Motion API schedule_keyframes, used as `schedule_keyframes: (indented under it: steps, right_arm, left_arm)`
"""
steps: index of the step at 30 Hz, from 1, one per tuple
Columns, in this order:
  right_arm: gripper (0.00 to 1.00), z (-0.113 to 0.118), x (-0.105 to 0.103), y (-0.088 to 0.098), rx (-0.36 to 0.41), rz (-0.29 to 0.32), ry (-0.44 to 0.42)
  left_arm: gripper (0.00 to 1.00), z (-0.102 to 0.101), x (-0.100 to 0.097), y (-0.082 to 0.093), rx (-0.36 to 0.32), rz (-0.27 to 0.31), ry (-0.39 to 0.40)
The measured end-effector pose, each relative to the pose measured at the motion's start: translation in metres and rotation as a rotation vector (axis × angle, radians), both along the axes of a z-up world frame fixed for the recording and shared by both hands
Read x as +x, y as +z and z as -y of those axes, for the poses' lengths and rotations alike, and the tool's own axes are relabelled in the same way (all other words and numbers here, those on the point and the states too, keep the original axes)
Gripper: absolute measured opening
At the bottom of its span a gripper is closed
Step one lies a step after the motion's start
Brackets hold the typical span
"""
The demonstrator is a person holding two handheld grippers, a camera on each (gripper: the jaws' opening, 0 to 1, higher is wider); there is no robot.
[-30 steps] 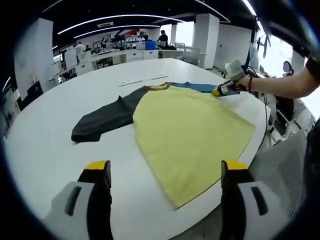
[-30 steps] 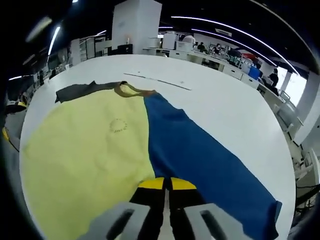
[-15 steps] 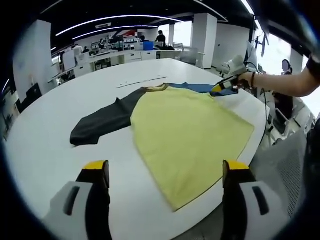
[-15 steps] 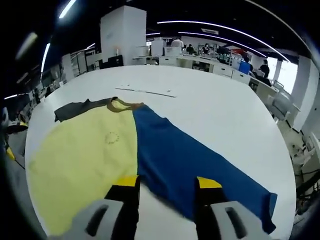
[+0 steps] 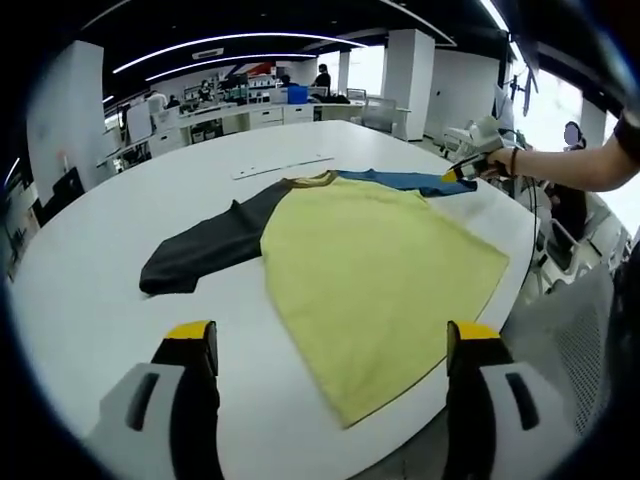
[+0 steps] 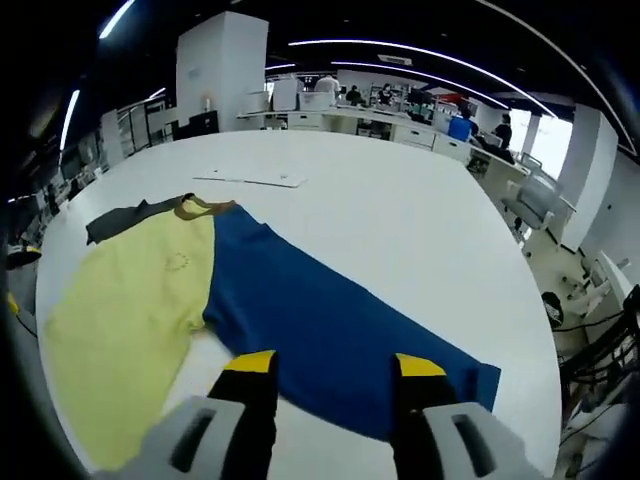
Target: Fold the garment on the visible template until the final outline fits inside the template.
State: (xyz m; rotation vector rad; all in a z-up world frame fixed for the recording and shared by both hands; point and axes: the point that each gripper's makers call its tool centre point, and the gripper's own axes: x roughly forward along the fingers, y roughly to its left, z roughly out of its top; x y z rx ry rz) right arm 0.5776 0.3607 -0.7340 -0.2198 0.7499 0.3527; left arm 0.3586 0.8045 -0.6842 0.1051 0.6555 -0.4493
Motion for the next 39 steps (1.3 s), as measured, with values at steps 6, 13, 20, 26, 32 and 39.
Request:
schedule_keyframes:
  steps: [6,13,20,26,32,39]
  right_arm:
    - [0.45,0.029,0.000,0.001,-0.023,-0.016,-0.038]
    - [0.45,0.055,-0.002,0.002,-0.045,-0.030,-0.089]
    - [0.44,0.072,-0.005,-0.004,-0.055,-0.050,-0.135]
    - [0.41,0.084,-0.011,-0.009,-0.075,-0.076,-0.157]
    - [0.34,0.090,-0.013,-0.014,-0.082,-0.090,-0.171]
    - [0.20,0.095,-0.017,-0.021,-0.095,-0.117,-0.192]
  left_arm:
    - [0.93,0.001,0.000,0.002,0.000,0.002,-0.002]
    - [0.92,0.002,0.000,0.002,-0.001,-0.002,-0.003]
    - [0.92,0.003,-0.003,0.000,0.001,-0.013,-0.002]
    - [0.91,0.002,-0.003,0.000,0.005,-0.018,0.000]
    - [0.90,0.003,-0.003,-0.002,0.007,-0.026,-0.004]
    - [0.89,0.004,-0.005,-0.003,0.004,-0.030,0.001]
